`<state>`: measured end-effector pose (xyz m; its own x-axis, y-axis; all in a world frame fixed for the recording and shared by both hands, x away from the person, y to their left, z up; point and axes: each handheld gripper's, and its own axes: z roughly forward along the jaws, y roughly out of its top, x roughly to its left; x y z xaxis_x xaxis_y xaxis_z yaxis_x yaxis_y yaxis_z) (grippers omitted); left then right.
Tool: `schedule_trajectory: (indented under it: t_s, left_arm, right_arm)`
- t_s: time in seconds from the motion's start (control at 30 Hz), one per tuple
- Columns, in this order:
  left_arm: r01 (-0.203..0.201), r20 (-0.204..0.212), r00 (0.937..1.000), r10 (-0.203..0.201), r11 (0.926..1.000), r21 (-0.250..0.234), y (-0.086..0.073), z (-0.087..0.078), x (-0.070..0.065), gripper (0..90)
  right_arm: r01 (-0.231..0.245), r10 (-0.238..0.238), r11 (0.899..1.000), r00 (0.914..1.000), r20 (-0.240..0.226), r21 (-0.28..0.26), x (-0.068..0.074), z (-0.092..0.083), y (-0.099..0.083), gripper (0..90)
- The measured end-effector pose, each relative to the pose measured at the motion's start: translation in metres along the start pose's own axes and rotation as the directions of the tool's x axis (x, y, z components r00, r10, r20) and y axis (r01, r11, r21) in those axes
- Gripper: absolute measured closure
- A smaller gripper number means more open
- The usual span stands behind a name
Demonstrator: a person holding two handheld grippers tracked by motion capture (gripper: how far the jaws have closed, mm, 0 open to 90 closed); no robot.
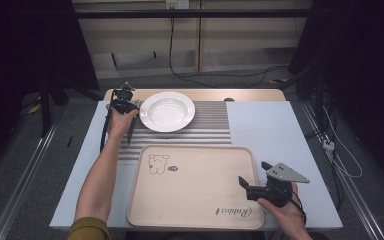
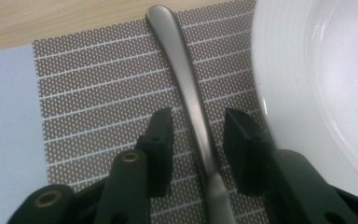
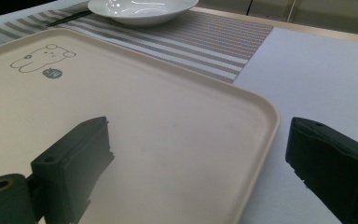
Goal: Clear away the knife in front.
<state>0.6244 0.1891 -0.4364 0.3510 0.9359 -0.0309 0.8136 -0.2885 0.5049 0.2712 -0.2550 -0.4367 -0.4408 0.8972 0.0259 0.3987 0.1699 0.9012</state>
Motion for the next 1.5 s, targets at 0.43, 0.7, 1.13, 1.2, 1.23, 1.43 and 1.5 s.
schedule_trajectory:
  t_s: [0.43,0.7,1.13,1.2,1.23,1.43,1.5]
  left_arm:
    - [0.019,0.002,0.9998,-0.019,0.999,0.041,0.0024,-0.0009,-0.0021,76.1]
    - [0.029,0.009,0.9995,-0.03,0.9963,0.081,0.0023,-0.0038,0.0018,79.0]
    - [0.034,-0.008,0.9994,-0.033,0.9968,0.072,0.0033,-0.0025,0.0002,76.9]
    - [0.02,-0.016,0.9997,-0.019,0.9972,0.072,0.003,-0.0024,-0.0007,77.3]
    - [0.014,-0.018,0.9997,-0.013,0.9972,0.074,0.0028,-0.0026,-0.0013,77.3]
    - [0.01,-0.025,0.9997,-0.008,0.997,0.077,0.0033,-0.0025,-0.0035,79.5]
    - [0.012,-0.018,0.9998,-0.011,0.9967,0.08,0.0035,-0.0027,-0.0022,79.6]
  right_arm:
    - [0.001,-0.001,1.0,1.0,0.005,0.004,-0.0006,-0.0002,-0.0006,6.6]
    - [0.002,-0.002,1.0,1.0,-0.002,0.011,-0.0002,0.0003,-0.0011,6.6]
    - [0.005,-0.005,1.0,1.0,-0.003,0.015,0.0002,0.0024,-0.0005,6.6]
    - [0.006,-0.006,1.0,1.0,-0.004,0.016,0.0009,0.0023,-0.0006,6.6]
    - [0.006,-0.006,1.0,1.0,-0.004,0.016,0.0009,0.0023,-0.0006,6.6]
    - [0.012,-0.012,1.0,0.9999,-0.005,0.019,0.002,0.0013,-0.0008,6.6]
    - [0.017,-0.017,1.0,0.9998,-0.006,0.014,0.0021,0.0002,-0.001,6.6]
